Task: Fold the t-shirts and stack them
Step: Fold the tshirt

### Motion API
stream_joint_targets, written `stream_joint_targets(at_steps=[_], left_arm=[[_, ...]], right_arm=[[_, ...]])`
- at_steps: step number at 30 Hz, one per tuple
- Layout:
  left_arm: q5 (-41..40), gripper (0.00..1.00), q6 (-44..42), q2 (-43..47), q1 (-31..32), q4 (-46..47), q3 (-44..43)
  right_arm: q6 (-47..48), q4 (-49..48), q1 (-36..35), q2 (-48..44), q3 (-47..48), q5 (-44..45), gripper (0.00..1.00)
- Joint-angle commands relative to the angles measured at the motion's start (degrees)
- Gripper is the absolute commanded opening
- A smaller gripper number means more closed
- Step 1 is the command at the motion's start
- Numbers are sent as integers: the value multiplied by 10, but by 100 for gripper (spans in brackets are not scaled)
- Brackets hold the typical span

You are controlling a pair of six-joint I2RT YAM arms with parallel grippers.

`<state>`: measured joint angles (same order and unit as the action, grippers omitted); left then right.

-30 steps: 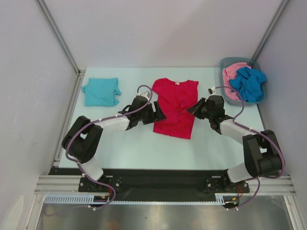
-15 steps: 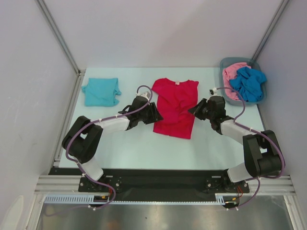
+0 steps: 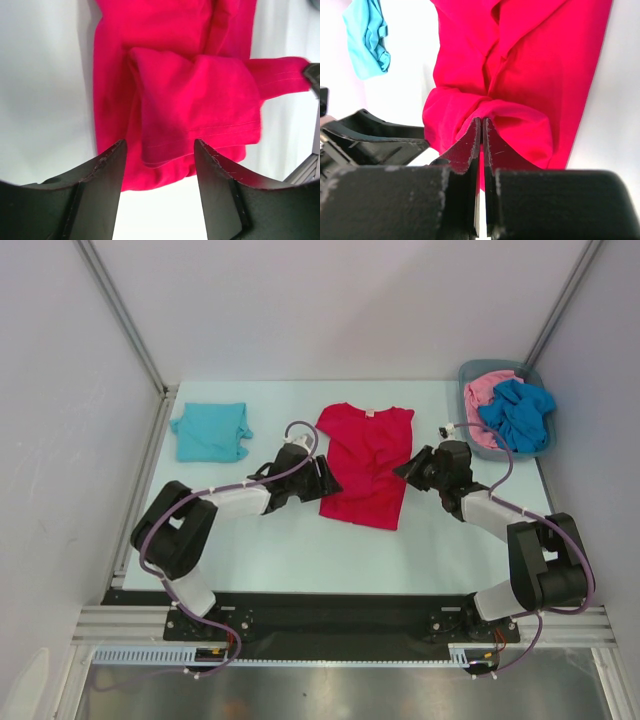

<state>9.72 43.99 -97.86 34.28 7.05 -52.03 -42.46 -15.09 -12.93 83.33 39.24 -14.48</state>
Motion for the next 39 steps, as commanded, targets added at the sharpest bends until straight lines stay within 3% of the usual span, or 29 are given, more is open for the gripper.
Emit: stream_joint_targets(at_steps=[1, 6, 12, 15, 19, 28, 39], left_arm=[[7, 62, 10, -7, 4, 31, 18], [10, 61, 17, -12, 6, 45, 22], [14, 49, 19, -20, 10, 48, 4], [10, 35, 15, -22, 10, 42, -8], [10, 0, 14, -21, 10, 32, -20], [-10, 0, -4, -15, 10, -10, -70], [-15, 0, -28, -92, 6, -82, -249]], right_arm=[[-3, -20, 3, -17, 3, -5, 0], [-3, -18, 3, -16, 5, -5, 0], [-3, -14, 3, -19, 2, -2, 0], [-3, -18, 3, -17, -2, -3, 0], [-5, -23, 1, -15, -5, -5, 0], [-9, -27, 3, 3, 9, -5, 0], [-18, -33, 6, 61, 82, -8, 0]])
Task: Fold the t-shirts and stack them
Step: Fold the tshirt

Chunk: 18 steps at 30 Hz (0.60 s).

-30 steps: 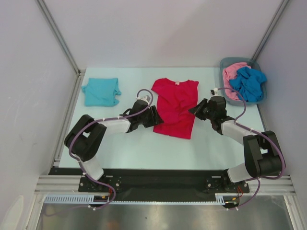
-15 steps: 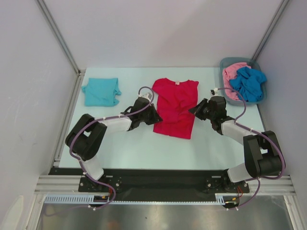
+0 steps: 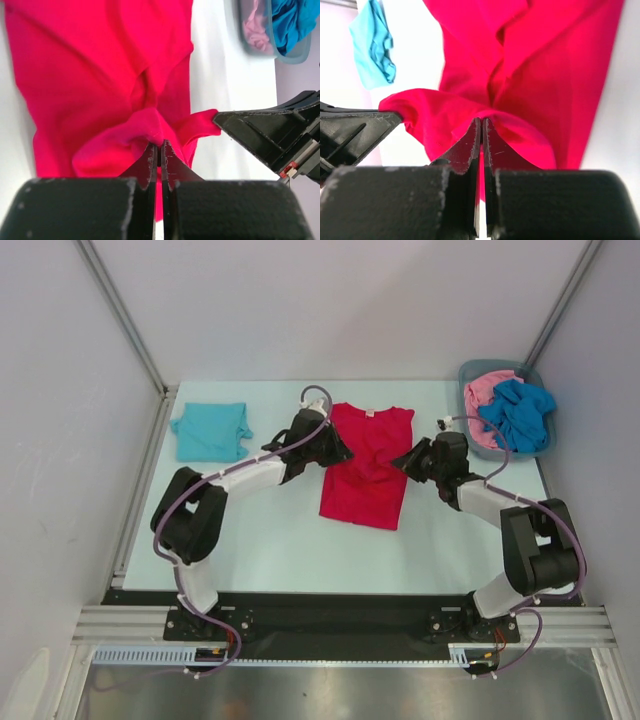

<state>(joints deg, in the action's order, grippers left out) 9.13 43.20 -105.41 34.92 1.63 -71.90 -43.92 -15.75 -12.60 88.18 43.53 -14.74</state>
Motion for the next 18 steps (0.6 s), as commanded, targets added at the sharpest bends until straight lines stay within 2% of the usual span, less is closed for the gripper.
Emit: stream_joint_targets(at_steps=[1, 11, 13, 14, 15, 17, 18], left_arm=[[-8, 0, -22, -30, 0, -36, -61], [-10, 1, -28, -77, -25, -47, -107], [-14, 14, -30, -81, -27, -53, -112], [-18, 25, -34, -82, -31, -56, -118], [-20, 48, -36, -87, -32, -56, -119], [-37, 72, -40, -89, -34, -67, -126], [-42, 90, -43, -89, -34, -69, -128]], right_arm=[[-5, -26, 5, 20, 52, -6, 0], [-6, -24, 24, 61, 97, -4, 0], [-6, -26, 23, 60, 93, 4, 0], [-6, -27, 24, 59, 89, 5, 0], [-6, -32, 23, 57, 86, 7, 12], [-1, -32, 21, 53, 75, 18, 27], [1, -34, 20, 52, 72, 20, 34]])
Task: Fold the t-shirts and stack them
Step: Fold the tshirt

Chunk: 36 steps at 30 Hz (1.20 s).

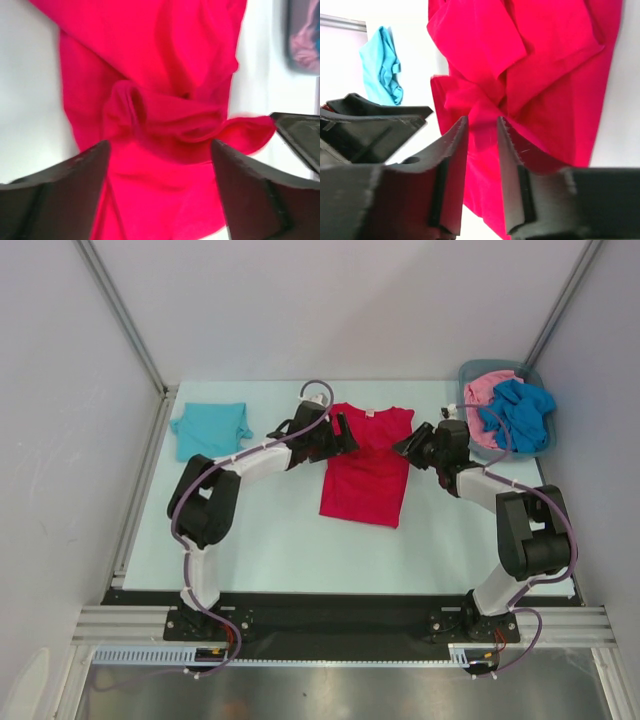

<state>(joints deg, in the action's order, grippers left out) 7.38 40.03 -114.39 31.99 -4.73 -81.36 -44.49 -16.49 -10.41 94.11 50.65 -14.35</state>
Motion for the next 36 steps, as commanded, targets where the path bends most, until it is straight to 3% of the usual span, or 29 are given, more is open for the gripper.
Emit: stream_joint_targets(at_steps=[1, 3, 9, 17, 23, 28, 36], left_arm=[[-30, 95, -15, 0, -5, -5, -35], [-32, 100, -19, -1, -6, -6, -40], [-21, 100, -12, 19, -8, -4, -30], [-18, 100, 26, 125, 10, 12, 96], [-68, 100, 41, 207, 51, 45, 258], [-57, 98, 58, 250, 51, 144, 390], [-57, 97, 66, 269, 49, 220, 474]], right_arm=[[9, -30, -3, -10, -6, 16, 35], [9, -39, -2, -17, -11, 19, 36], [13, -25, -4, -47, -10, 29, 35], [28, 50, -36, -135, -44, 53, 34], [0, 76, -95, -248, -168, 115, 34], [-20, 72, -101, -342, -297, 126, 34], [-48, 76, -96, -453, -401, 98, 36]])
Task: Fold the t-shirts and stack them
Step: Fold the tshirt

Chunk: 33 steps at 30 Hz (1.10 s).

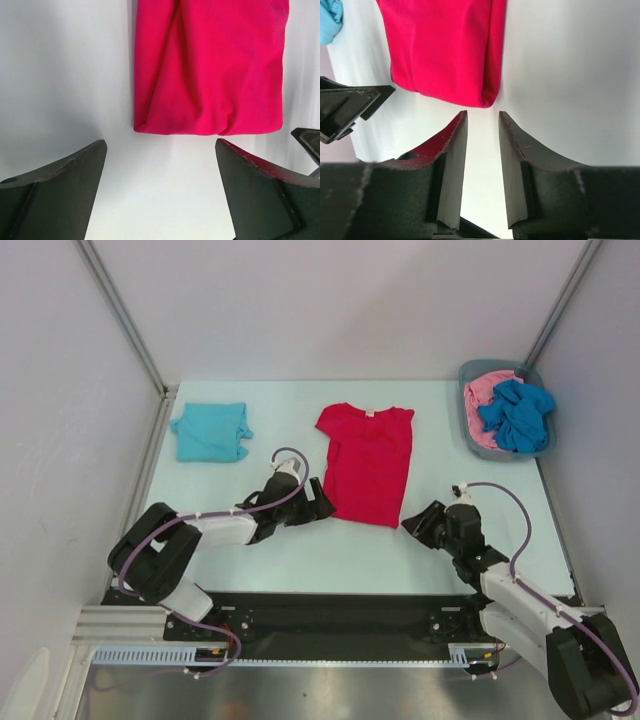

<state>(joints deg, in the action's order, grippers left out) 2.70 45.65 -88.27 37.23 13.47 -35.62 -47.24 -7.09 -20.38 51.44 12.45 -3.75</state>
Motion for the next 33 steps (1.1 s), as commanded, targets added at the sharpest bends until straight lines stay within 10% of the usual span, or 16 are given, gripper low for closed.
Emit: stream_joint_targets(at_steps=[1, 33], left_arm=[[-9, 97, 8, 5, -3, 41, 20], [57, 94, 29, -98, -14, 95, -44]], right_arm=[[-25, -25, 5, -29, -26, -13, 37], [-96, -352, -24, 307, 7, -46, 51]])
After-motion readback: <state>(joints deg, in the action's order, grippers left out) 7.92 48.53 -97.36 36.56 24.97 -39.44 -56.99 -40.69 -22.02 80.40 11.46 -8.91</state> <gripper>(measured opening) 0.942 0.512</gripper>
